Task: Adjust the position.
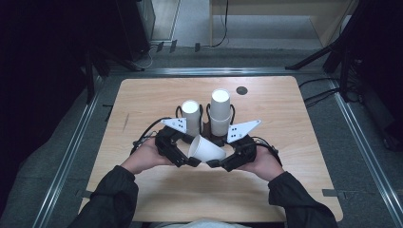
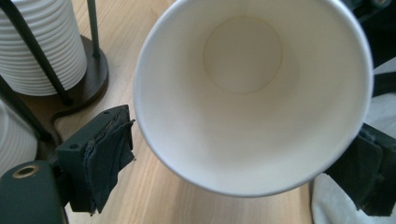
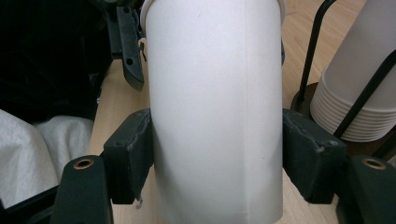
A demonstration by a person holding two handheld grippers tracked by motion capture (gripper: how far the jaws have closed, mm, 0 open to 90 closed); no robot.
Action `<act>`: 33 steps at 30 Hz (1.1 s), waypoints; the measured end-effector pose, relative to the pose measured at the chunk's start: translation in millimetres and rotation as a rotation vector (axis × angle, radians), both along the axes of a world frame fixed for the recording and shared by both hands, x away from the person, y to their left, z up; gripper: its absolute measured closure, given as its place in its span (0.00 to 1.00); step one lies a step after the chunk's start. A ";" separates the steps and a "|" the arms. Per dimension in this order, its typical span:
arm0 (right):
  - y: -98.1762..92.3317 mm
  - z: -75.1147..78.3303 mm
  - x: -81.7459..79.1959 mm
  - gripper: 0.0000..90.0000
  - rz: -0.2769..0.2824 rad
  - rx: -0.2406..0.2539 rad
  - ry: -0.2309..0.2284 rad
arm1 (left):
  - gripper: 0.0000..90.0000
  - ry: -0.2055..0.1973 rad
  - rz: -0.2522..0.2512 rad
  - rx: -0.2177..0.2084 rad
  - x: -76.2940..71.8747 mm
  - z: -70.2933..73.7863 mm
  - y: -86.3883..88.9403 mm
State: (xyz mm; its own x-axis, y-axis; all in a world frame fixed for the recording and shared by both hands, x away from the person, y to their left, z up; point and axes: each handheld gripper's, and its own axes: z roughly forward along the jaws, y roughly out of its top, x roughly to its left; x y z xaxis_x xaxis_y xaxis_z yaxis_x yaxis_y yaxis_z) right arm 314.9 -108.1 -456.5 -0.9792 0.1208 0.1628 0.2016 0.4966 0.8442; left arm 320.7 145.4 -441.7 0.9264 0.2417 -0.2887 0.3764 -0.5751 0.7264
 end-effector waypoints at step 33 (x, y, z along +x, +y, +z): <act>4.9 -5.3 0.0 0.26 -0.009 0.011 0.084 | 0.23 -0.051 -0.024 0.010 -4.6 13.7 -3.0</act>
State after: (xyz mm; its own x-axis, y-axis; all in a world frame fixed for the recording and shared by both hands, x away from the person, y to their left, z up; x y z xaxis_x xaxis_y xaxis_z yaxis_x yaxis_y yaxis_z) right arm 314.9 -103.2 -461.8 -0.9609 0.1272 0.2459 0.2765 0.4857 0.8292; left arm 316.1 142.4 -428.0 0.9455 0.2219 -0.2385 0.3249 -0.5911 0.7383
